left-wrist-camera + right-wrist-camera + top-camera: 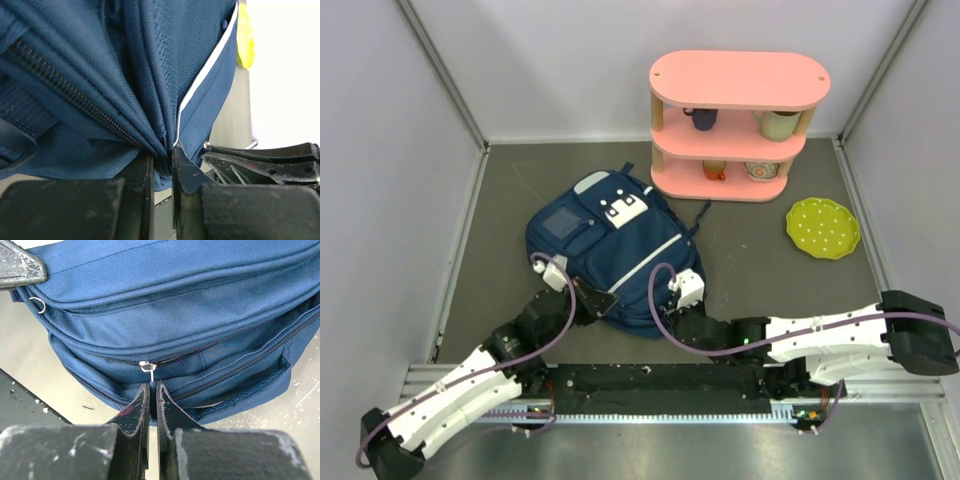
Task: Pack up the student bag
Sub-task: Zip the student bag at the center of the board.
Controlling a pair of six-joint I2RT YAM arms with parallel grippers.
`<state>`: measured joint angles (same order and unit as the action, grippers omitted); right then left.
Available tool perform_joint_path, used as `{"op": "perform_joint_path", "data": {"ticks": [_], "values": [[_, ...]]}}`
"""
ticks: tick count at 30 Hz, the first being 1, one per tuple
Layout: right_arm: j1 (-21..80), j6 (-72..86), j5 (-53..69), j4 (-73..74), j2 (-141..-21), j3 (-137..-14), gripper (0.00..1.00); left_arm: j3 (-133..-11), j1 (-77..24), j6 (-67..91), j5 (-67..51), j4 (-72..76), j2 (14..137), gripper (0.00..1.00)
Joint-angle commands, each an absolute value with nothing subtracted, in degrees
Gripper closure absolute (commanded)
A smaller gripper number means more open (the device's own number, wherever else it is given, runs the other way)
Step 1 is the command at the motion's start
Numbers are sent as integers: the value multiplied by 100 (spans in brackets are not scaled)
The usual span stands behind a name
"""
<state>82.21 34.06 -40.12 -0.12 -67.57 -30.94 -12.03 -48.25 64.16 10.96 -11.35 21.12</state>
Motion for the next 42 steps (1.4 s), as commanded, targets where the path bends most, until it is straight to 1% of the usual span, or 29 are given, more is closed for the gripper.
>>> {"op": "perform_joint_path", "data": {"ticks": [1,2,8,10,12,13,14,15,16,17,19,21,22,23,24,27,30,31,33,34,37,38,41,42], "values": [[8218,3050,-4325,554,-6820,-3243,100,-1705,-4114,4573,-285,-1627,2828,100],[8226,3024,-4263,519,-6794,-3243,100,-1670,-4000,4449,-568,-1234,2934,100],[8595,2927,-4034,194,-6838,-3296,100,-1968,-3525,3560,-2668,-703,4015,100],[8683,2927,-4034,167,-6934,-3348,100,-2109,-3498,3445,-2663,-896,4174,100],[8728,2962,-4034,88,-7005,-3340,100,-2135,-3481,3567,-2296,-1114,4140,100],[8728,2979,-4034,62,-7022,-3331,100,-2231,-3472,3681,-1981,-1299,4027,96],[8728,3014,-4069,53,-7031,-3322,100,-2267,-3480,3804,-1534,-1492,3938,88],[8728,3023,-4095,44,-7040,-3314,100,-2276,-3480,4101,-1355,-1659,3720,78],[8728,3023,-4113,44,-7040,-3313,100,-2224,-3480,4252,-1240,-1705,3587,53],[8728,3032,-4139,35,-7023,-3313,100,-2171,-3472,4411,-1100,-1705,3429,41],[8728,3041,-4157,44,-7005,-3313,100,-1892,-3480,4999,-959,-1583,2902,26],[8719,3041,-4157,-113,-7005,-3322,100,-1627,-3489,5743,-836,-1442,2342,23],[8710,3041,-4166,-132,-7014,-3322,100,-1295,-3498,5983,-844,-1198,2164,20],[8710,3058,-4175,-158,-7022,-3322,100,-1144,-3515,6412,-844,-1100,2006,19],[8684,3085,-4166,-167,-7031,-3322,100,-899,-3533,6590,-748,-1055,1682,19],[8622,3208,-4140,-176,-7031,-3296,100,-608,-3665,7127,-415,-1072,1224,18],[8561,3252,-4078,-263,-7022,-3243,100,-493,-3875,7540,-54,-1072,1073,18],[8534,3252,-4061,-307,-7014,-3243,100,-483,-4033,7637,356,-1055,1072,18],[8517,3252,-4026,-334,-7014,-3243,100,-475,-4253,7804,719,-836,1081,18],[8508,3252,-4008,-325,-7022,-3243,100,-475,-4558,7866,1243,-757,1090,18],[8482,3278,-3999,-343,-7023,-3252,100,-413,-5254,8181,2010,-248,1230,18],[8473,3287,-3982,-351,-7031,-3261,100,-396,-5395,8348,2369,-98,1448,18],[8446,3296,-3964,-369,-7049,-3261,100,-413,-5870,8717,2906,455,1932,18],[8438,3296,-3955,-378,-7049,-3261,100,-430,-6123,8771,3040,666,2308,18]]}}
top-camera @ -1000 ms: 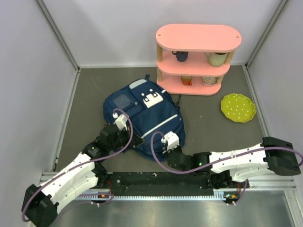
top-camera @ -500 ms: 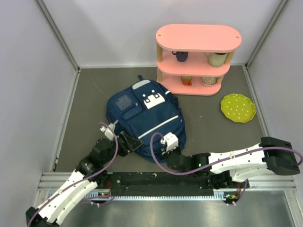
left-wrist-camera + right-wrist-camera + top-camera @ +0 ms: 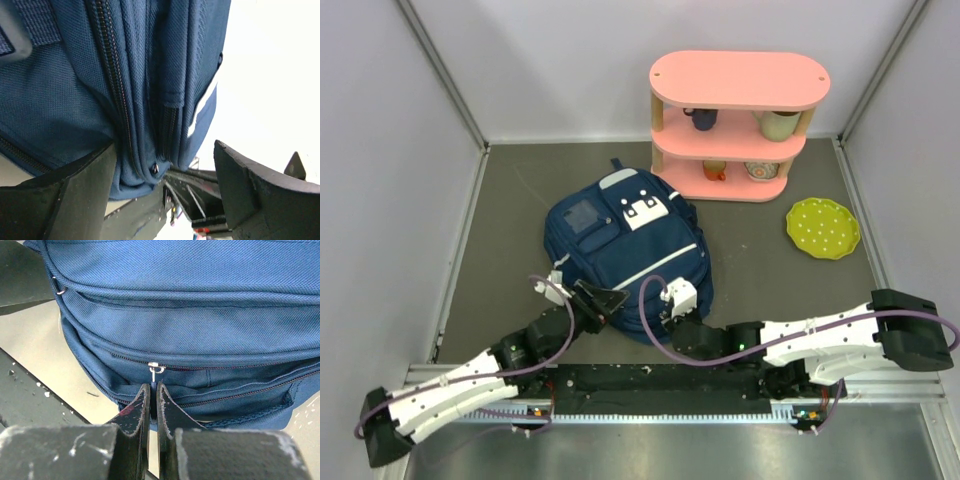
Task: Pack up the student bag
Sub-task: Zip the student bag at the center of the board.
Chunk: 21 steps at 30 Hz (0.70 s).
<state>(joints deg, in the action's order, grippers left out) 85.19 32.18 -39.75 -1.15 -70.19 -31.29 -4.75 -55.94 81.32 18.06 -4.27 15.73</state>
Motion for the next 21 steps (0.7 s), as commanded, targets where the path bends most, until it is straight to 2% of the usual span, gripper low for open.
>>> {"op": "perform_joint_path", "data": {"ticks": [1,4,5,6,7,8,10,14,17,21], "values": [[8429,3287,-3946,-378,-7049,-3261,100,-439,-6256,8815,3215,1033,2520,21],[8402,3278,-3946,-387,-7049,-3252,100,-545,-6574,8868,3691,1379,3128,32],[8394,3287,-3920,-378,-7049,-3243,100,-580,-6583,8877,3726,1371,3277,52],[8385,3278,-3903,-387,-7031,-3226,100,-606,-6592,8894,3761,1319,3322,66],[8385,3261,-3894,-387,-7005,-3208,100,-624,-6583,8886,3805,1231,3331,87],[8385,3252,-3894,-378,-6987,-3182,100,-650,-6583,8816,3823,969,3305,100],[8367,3200,-3885,-378,-6952,-3138,100,-790,-6583,8728,4016,494,3226,100],[8315,2962,-3867,-299,-6716,-3041,100,-1150,-6504,7422,3789,-1022,2604,100],[8227,2708,-3771,-246,-6400,-2884,100,-1283,-6092,6490,2939,-1783,1999,100],[8034,2216,-3428,-360,-6066,-2637,100,-1353,-4751,5346,1471,-2241,942,100]]}}
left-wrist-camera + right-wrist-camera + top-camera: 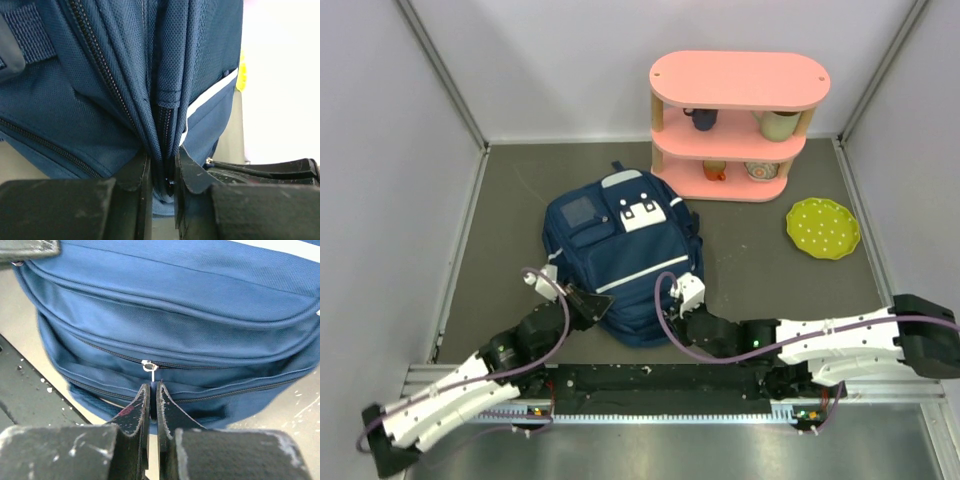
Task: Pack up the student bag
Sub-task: Zip the student bag at the center of the board.
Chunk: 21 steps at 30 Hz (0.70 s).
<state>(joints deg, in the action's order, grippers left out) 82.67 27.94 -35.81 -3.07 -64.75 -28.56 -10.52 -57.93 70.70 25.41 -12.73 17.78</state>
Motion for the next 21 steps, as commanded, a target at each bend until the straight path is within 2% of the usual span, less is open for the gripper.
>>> {"op": "perform_joint_path", "data": {"ticks": [1,5,8,16,21], "values": [[7981,2119,-3323,-360,-6030,-2576,100,-1414,-4529,4978,833,-2293,984,100],[7787,1916,-3418,-142,-6003,-2619,100,-1844,-3702,4263,-734,-2180,2300,100],[7708,1846,-3647,-18,-6073,-2698,100,-1793,-3552,4060,-1316,-1513,2724,100],[7059,1960,-3727,167,-5792,-2479,100,-1908,-2848,3761,-1846,-2022,2251,100],[6900,1802,-3403,44,-5502,-2373,100,-1907,-2777,4287,-1232,-2416,2144,100]]}}
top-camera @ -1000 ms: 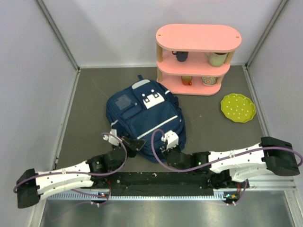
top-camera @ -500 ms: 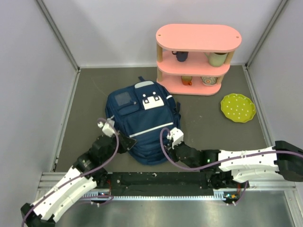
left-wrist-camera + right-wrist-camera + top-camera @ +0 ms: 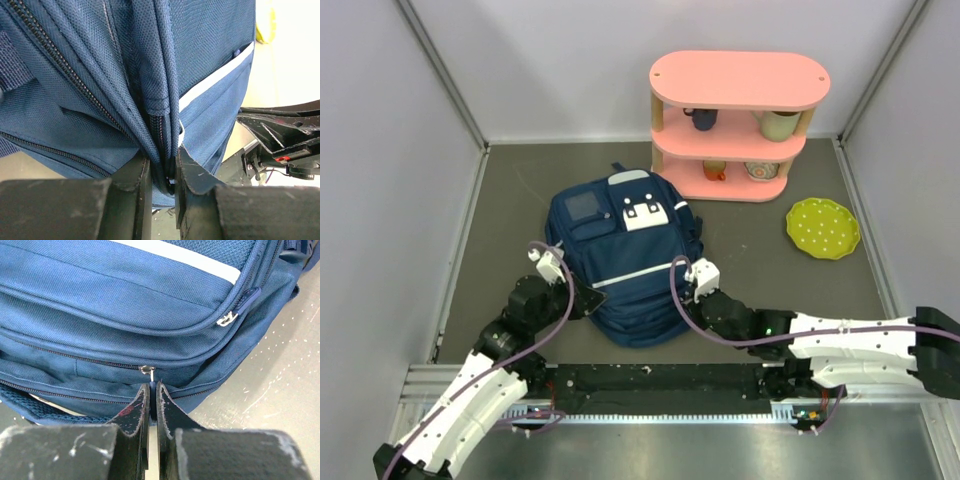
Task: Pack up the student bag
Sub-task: Zip the student bag at the center of the board.
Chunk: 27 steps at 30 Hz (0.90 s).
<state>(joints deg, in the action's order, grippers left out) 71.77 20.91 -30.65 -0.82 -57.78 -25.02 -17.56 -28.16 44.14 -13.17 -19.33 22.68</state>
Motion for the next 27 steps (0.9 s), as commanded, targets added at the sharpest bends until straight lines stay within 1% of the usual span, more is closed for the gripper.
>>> {"op": "perform_joint_path", "data": {"ticks": [1,2,3,4,6,7,9,10,11,12,13,15,16,19,25,27], "values": [[6891,1819,-3280,-113,-5476,-2347,100,-1925,-2777,4385,-1091,-2417,2162,97],[6899,1845,-3130,-175,-5441,-2329,100,-1907,-2777,4534,-1064,-2391,2145,87],[6899,1933,-2850,-245,-5432,-2303,100,-1890,-2777,4709,-1046,-2260,2092,70],[6899,1986,-2752,-316,-5432,-2251,100,-1837,-2777,5129,-1028,-2224,1926,55],[6900,2161,-2594,-483,-5467,-2171,100,-1723,-2786,5883,-993,-2067,1558,34],[6908,2214,-2584,-527,-5484,-2145,100,-1479,-2786,6150,-1002,-1961,1390,29],[6908,2328,-2558,-632,-5502,-2083,100,-1241,-2786,6877,-923,-1838,778,25],[6908,2364,-2549,-668,-5519,-2074,100,-1039,-2795,7047,-871,-1854,556,18],[6908,2373,-2549,-694,-5528,-2074,100,-976,-2795,7205,-731,-1942,328,17],[6908,2408,-2531,-712,-5563,-2074,100,-906,-2795,7555,-686,-2003,-110,14],[6900,2417,-2531,-729,-5590,-2074,100,-810,-2795,7680,-642,-2169,-271,3],[6908,2443,-2540,-747,-5642,-2109,100,-826,-2804,7953,-484,-2451,-570,2],[6908,2452,-2549,-756,-5677,-2118,100,-922,-2804,7998,-414,-2826,-606,2],[6900,2470,-2575,-808,-5756,-2171,100,-1177,-2804,8085,-80,-3294,-580,2],[6908,2566,-2654,-932,-5967,-2294,100,-1230,-2804,8560,456,-3191,-378,2],[6908,2575,-2663,-975,-6090,-2346,100,-1222,-2804,8535,544,-2814,-160,2]]}}
